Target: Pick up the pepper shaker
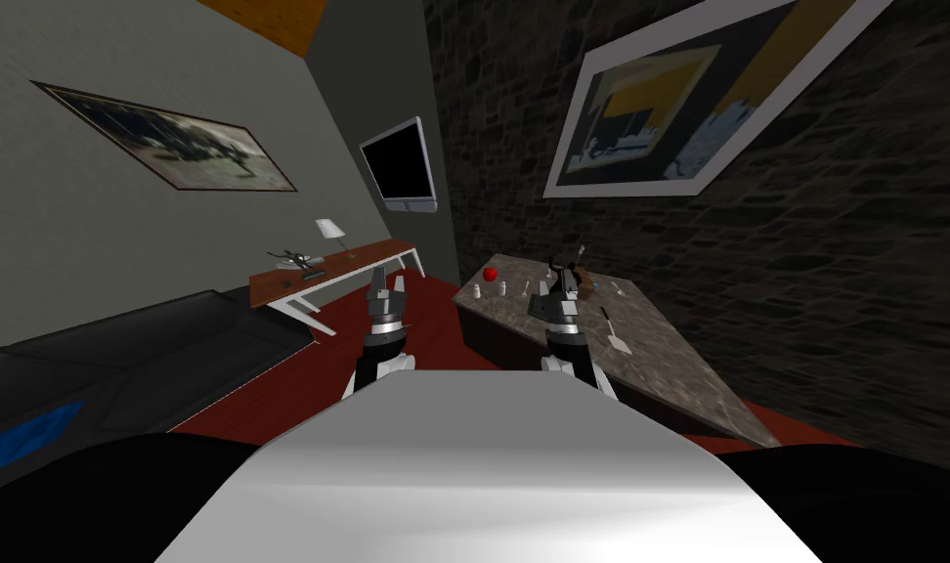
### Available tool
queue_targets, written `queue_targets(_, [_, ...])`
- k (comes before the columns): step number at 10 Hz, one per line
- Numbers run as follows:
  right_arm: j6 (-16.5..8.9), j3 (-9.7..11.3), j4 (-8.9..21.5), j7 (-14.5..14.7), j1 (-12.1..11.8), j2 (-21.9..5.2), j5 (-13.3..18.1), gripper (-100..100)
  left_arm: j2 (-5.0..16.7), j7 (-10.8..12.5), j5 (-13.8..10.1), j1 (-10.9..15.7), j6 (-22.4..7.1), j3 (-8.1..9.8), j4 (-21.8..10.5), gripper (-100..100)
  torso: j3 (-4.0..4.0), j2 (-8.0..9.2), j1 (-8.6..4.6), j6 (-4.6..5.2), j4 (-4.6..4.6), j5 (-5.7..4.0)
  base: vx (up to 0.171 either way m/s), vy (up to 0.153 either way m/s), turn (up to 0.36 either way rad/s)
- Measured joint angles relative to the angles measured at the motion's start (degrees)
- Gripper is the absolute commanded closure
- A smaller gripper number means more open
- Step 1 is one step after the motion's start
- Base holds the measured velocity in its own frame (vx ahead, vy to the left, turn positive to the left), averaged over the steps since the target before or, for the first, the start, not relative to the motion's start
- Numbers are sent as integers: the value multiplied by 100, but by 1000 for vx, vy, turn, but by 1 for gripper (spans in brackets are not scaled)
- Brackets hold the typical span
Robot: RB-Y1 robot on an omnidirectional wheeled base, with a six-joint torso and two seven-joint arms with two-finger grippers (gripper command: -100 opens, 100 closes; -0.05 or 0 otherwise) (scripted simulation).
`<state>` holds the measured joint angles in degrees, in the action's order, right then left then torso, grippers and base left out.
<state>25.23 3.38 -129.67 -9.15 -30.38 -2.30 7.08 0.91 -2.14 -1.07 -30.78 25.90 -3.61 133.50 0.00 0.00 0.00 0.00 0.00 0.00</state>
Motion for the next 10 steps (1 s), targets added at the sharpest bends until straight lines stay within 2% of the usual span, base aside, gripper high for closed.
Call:
queue_targets(2, [-17,-80,103,72,-64,-241,92,-100,-1,0,0,0,0,-1,0,0,-3,-6,31,0,-1,6,29,103,-2])
queue_targets(4, [-106,-189,171,200,-213,-519,260,-100,-2,0,0,0,0,-2,0,0,-4,-6,66,0,-2,14,7,187,0])
queue_targets(6, [-4,-341,563,360,-269,-719,421,-100,-2,0,0,0,0,-2,0,0,-4,-6,73,0,-2,16,37,200,3])
queue_targets(10, [-179,-580,921,818,-555,-1076,908,-100,-2,0,0,0,0,-2,0,0,-12,-21,77,-1,-5,18,58,202,-3])
